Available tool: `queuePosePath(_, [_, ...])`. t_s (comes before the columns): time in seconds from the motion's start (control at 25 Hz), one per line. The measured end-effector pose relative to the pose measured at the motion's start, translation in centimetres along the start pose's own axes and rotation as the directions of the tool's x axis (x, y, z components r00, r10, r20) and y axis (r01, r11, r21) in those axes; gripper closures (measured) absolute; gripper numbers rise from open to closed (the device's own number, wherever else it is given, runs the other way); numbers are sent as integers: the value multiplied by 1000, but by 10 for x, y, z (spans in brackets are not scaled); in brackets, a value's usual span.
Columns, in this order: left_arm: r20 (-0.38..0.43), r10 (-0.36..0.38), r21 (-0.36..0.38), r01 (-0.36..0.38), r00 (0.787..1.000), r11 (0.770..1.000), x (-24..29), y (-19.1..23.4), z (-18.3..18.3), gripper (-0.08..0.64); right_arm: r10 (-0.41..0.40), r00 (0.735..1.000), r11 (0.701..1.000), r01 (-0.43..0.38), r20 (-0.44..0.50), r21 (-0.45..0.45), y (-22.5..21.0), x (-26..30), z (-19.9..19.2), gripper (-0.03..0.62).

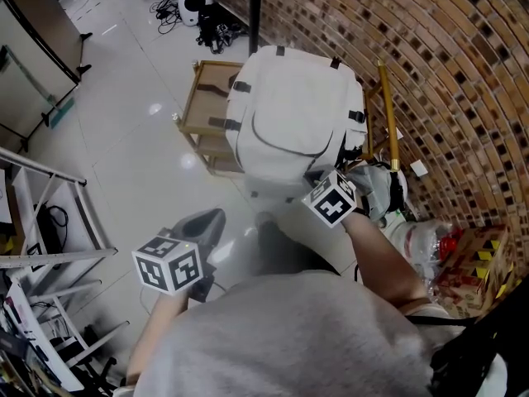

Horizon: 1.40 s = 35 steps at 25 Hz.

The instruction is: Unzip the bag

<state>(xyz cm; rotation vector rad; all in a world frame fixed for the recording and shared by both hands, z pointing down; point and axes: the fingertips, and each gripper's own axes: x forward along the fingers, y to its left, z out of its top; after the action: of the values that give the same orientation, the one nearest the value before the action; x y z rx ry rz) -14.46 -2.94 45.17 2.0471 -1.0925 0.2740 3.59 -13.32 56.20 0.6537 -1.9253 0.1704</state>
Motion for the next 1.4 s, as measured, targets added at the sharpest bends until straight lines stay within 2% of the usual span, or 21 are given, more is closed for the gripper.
queuePosePath(0.44, [-11, 22, -8, -22, 1000, 1000, 12, 7, 12, 558, 70, 995, 993, -76, 70, 86, 6, 9, 11, 581])
queuePosePath(0.72, [-16, 30, -34, -30, 999, 999, 18, 14, 11, 558, 87, 994, 996, -89, 73, 16, 11, 15, 29, 581])
queuePosePath(1.04, [-16, 50, -66, -50, 999, 997, 16, 28, 9, 558, 110, 990, 993, -112, 88, 21, 20, 25, 48, 581])
queuePosePath(1.2, [-13, 54, -76, -55, 998, 996, 16, 32, 12, 558, 133, 985, 987, -142, 107, 79, 21, 26, 57, 581])
queuePosePath(1.4, [-10, 56, -81, -57, 998, 995, 19, 34, 16, 558, 136, 984, 987, -145, 113, 70, 22, 30, 65, 581])
